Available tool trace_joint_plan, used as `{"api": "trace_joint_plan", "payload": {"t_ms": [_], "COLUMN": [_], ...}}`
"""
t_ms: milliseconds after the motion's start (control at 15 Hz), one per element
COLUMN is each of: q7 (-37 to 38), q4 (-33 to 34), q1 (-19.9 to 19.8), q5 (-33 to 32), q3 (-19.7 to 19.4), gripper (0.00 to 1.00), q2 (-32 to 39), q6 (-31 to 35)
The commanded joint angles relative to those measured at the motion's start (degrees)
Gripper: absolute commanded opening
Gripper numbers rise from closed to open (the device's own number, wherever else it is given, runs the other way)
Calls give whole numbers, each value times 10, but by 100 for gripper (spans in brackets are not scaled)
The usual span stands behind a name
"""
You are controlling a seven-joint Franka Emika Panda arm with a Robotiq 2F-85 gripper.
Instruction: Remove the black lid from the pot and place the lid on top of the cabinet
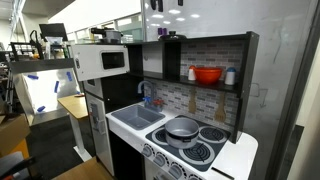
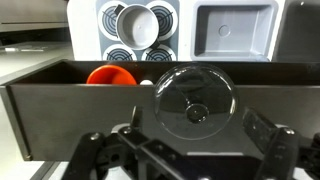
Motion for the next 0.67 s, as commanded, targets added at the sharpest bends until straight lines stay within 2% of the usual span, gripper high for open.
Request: {"api": "trace_joint_plan", "payload": {"t_ms": [0,267,600], "q7": [-16,-36,-67], "q4": [-113,-224,-387], "q1": [-22,-60,-88], "q5": [16,38,52], "q3": [-6,-27,-55], "gripper": [100,100,100], "q2": [-92,-177,-249], "q6": [35,57,134]}}
